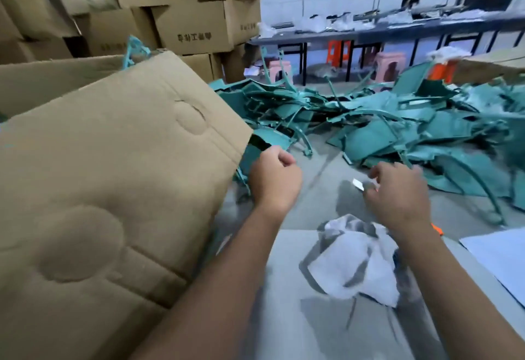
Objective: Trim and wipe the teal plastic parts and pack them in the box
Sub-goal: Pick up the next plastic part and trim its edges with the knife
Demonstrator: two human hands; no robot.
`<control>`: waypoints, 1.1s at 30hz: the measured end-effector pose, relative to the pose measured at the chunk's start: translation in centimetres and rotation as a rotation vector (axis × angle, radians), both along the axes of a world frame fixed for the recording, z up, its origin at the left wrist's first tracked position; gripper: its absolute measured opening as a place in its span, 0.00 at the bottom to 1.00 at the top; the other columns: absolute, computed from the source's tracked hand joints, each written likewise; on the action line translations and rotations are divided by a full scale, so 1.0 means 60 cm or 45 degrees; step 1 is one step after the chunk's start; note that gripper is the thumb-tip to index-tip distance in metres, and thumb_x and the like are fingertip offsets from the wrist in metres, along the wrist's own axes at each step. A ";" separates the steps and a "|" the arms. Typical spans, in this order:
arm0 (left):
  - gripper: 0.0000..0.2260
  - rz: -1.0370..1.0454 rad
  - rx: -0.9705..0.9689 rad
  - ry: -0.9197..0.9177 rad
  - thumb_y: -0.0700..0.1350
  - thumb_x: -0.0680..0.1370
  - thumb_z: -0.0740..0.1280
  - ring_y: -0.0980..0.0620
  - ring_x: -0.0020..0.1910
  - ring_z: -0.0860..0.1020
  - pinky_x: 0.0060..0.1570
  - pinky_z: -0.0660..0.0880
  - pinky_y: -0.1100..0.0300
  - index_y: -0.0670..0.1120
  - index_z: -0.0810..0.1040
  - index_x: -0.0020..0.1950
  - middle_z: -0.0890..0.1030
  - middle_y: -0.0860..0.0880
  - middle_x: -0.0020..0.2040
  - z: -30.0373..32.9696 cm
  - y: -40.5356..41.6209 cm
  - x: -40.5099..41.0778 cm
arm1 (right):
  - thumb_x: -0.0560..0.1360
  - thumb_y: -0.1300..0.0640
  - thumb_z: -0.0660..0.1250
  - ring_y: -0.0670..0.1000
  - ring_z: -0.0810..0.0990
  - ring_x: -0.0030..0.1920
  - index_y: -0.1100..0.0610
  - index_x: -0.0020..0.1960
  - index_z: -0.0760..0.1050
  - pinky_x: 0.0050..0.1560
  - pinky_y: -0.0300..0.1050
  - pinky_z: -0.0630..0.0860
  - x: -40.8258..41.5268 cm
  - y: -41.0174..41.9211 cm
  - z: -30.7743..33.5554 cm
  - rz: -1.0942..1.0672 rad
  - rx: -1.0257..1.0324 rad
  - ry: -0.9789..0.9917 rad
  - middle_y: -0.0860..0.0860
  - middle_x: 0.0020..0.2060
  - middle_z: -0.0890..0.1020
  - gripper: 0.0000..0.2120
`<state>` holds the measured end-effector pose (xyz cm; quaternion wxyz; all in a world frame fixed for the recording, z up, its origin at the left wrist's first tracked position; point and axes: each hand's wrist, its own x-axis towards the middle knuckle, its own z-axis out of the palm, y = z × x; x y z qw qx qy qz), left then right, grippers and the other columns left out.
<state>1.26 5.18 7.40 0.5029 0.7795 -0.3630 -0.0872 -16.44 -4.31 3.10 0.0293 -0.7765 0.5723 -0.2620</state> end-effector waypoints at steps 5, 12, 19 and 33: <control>0.07 0.172 0.129 0.226 0.39 0.74 0.63 0.40 0.51 0.81 0.47 0.76 0.55 0.48 0.78 0.48 0.83 0.44 0.49 -0.090 -0.067 -0.019 | 0.78 0.45 0.70 0.65 0.76 0.60 0.57 0.60 0.77 0.56 0.56 0.77 -0.036 -0.029 -0.066 -0.188 0.310 0.154 0.61 0.56 0.80 0.18; 0.16 0.584 -0.264 0.614 0.55 0.75 0.71 0.40 0.47 0.85 0.46 0.79 0.54 0.42 0.78 0.50 0.84 0.43 0.48 -0.085 -0.167 0.050 | 0.80 0.54 0.70 0.61 0.78 0.47 0.58 0.63 0.76 0.41 0.53 0.75 0.008 -0.013 -0.079 0.121 -0.375 -0.416 0.57 0.54 0.77 0.14; 0.12 0.404 -0.179 0.825 0.40 0.78 0.72 0.56 0.21 0.75 0.21 0.66 0.69 0.43 0.73 0.36 0.80 0.47 0.28 -0.074 -0.218 0.115 | 0.81 0.56 0.68 0.53 0.75 0.47 0.59 0.63 0.75 0.43 0.48 0.75 0.012 -0.011 -0.089 0.224 -0.399 -0.567 0.55 0.56 0.75 0.13; 0.12 -0.085 -0.482 0.769 0.34 0.74 0.64 0.54 0.21 0.65 0.23 0.57 0.66 0.44 0.66 0.35 0.71 0.49 0.25 -0.055 -0.116 0.013 | 0.81 0.60 0.67 0.42 0.65 0.45 0.63 0.59 0.75 0.43 0.33 0.62 0.013 -0.015 -0.094 0.103 -0.389 -0.785 0.53 0.50 0.75 0.09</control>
